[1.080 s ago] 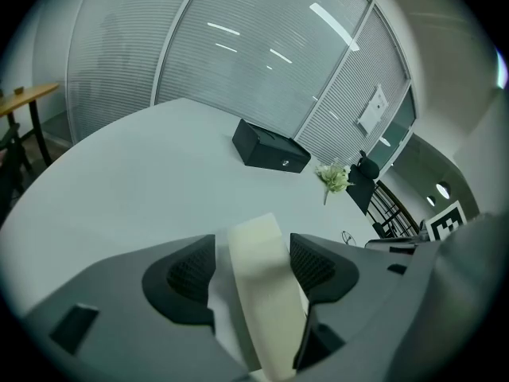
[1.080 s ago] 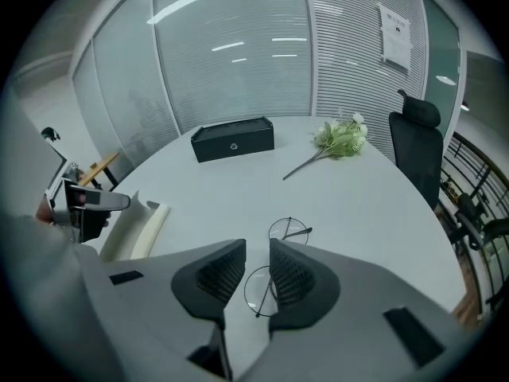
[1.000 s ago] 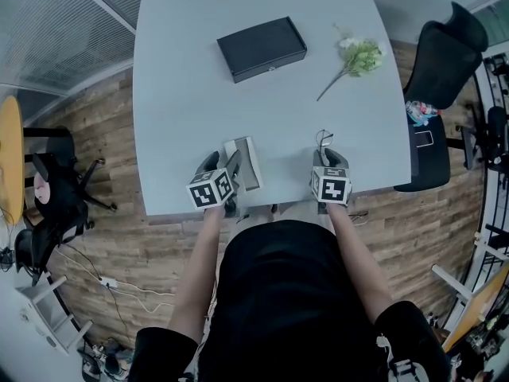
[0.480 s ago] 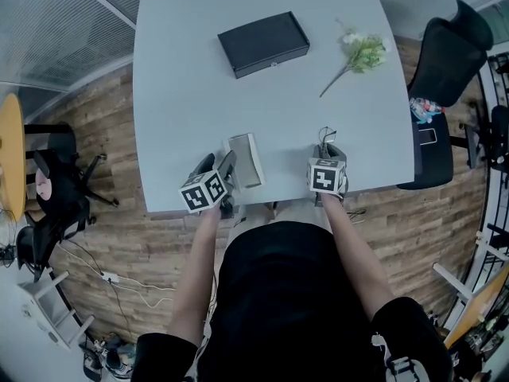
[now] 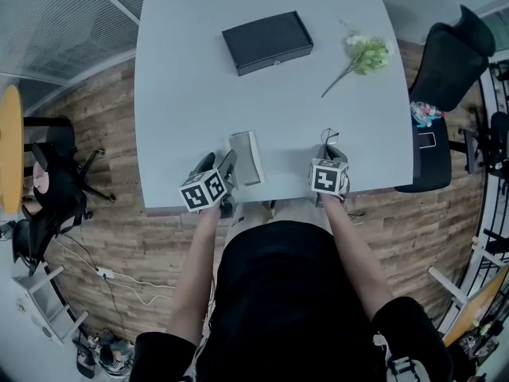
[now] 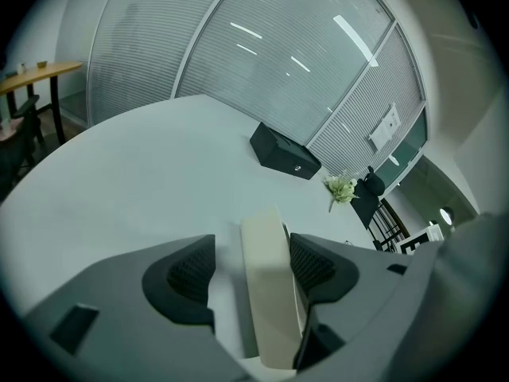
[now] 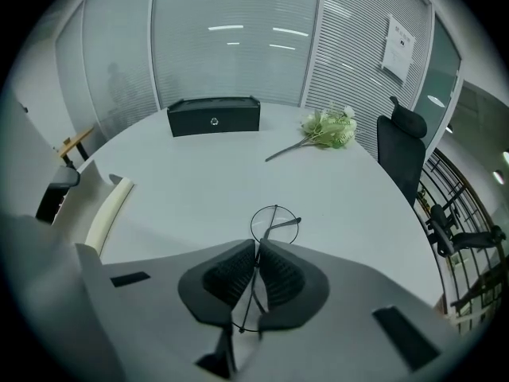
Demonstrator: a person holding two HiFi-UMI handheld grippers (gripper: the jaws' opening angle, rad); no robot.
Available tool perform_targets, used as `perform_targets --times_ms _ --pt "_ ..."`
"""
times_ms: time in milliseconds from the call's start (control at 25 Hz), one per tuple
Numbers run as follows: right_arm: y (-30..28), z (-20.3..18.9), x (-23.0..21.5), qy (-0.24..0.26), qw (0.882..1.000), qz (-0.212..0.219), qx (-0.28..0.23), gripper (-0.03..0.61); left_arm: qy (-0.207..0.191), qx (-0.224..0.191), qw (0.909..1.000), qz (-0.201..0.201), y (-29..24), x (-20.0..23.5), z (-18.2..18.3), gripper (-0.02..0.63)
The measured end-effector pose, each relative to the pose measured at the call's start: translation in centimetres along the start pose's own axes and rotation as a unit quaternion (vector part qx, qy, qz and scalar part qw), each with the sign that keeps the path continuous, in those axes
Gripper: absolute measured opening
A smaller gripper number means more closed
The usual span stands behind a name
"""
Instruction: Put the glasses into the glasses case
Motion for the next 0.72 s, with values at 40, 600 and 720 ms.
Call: perform_targets --times_ms 40,600,720 --pt "0.1 -0.1 -0.1 0.002 1.0 0.0 0.0 0.037 0.001 0.0 1.0 -0.001 0.0 -0.1 0.0 0.301" --pt "2.0 0.4 0.1 0.006 0.999 0.026 -0.042 0.032 0.005 0.001 0.9999 -0.014 -0.4 -0.4 -0.4 0.301" --pt "2.9 1.3 0.9 0.004 0.997 0.043 -0.058 0.032 0.01 0.0 0.9999 -0.014 -0.4 -0.2 -0.4 0.301"
Point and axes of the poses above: the fingertips, and each gripper's own axes: y backward along the fingers, x to its left, z out of its top, the point moved 10 cm from there along y, backward along the fingers, and after that the axes turned 6 degrees about y, right-handed, at the moved point
